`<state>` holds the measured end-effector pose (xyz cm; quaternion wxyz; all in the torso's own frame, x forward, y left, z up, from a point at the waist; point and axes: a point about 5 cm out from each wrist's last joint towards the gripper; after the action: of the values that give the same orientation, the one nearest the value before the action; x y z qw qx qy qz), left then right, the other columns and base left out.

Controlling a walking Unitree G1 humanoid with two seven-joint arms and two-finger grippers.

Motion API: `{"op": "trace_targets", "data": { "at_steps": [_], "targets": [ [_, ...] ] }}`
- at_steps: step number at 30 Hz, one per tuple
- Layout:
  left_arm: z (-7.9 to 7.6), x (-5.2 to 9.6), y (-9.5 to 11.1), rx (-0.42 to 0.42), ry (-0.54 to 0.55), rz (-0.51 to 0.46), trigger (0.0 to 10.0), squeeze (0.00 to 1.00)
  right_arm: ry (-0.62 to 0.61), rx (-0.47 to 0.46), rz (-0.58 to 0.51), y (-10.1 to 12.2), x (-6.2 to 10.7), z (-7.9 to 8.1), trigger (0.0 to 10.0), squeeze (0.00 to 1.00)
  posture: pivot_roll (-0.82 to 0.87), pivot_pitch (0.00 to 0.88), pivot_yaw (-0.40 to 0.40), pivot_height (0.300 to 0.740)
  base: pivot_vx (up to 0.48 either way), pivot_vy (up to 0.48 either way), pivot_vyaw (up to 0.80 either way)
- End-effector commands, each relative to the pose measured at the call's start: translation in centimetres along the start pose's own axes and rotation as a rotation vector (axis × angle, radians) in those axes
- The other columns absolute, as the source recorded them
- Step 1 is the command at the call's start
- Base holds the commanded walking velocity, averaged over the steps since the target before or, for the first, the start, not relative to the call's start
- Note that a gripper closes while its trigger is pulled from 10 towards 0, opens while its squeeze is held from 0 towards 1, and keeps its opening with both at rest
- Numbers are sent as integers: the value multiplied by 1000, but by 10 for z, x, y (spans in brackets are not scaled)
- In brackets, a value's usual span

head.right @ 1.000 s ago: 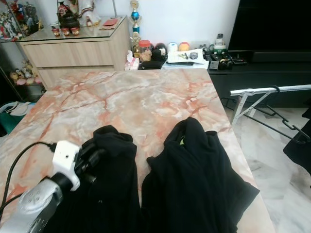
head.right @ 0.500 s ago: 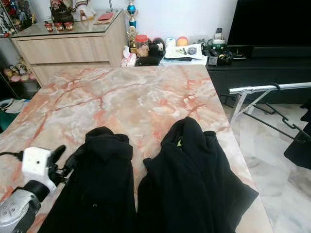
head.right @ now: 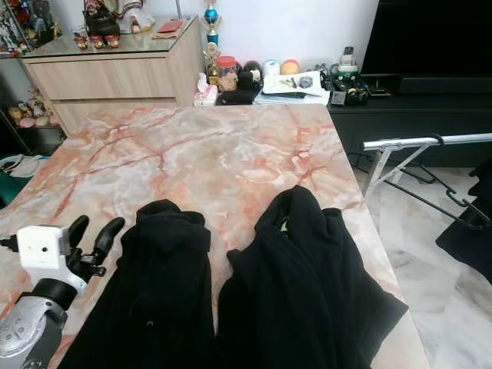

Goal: Hang hanger

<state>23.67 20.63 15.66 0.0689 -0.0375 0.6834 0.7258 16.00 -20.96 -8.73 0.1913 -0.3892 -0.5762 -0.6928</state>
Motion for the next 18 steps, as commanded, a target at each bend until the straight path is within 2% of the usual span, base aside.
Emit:
{"op": "trace_targets", "data": {
  "at_steps": [1, 18],
  "targets": [
    [2, 0, 5, -28, 8, -25, 10000, 0, -12, -9, 18, -4, 1, -2, 10000, 0, 49, 82, 42, 721, 0, -480, 0],
    [2, -4, 7, -26, 12, -44, 10000, 0, -12, 1, 16, -2, 0, 1, 10000, 0, 55, 87, 41, 721, 0, -480, 0]
  ]
}}
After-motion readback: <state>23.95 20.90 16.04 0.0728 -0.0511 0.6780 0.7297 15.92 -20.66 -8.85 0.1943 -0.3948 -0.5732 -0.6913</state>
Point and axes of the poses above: a point about 5 cm out from each wrist's last joint towards the gripper, its own x axis pointing back from the gripper into the wrist, its own y axis along the axis of the wrist's last joint, z = x × y, and after that the axes turned 3 degrees about -x, right-handed
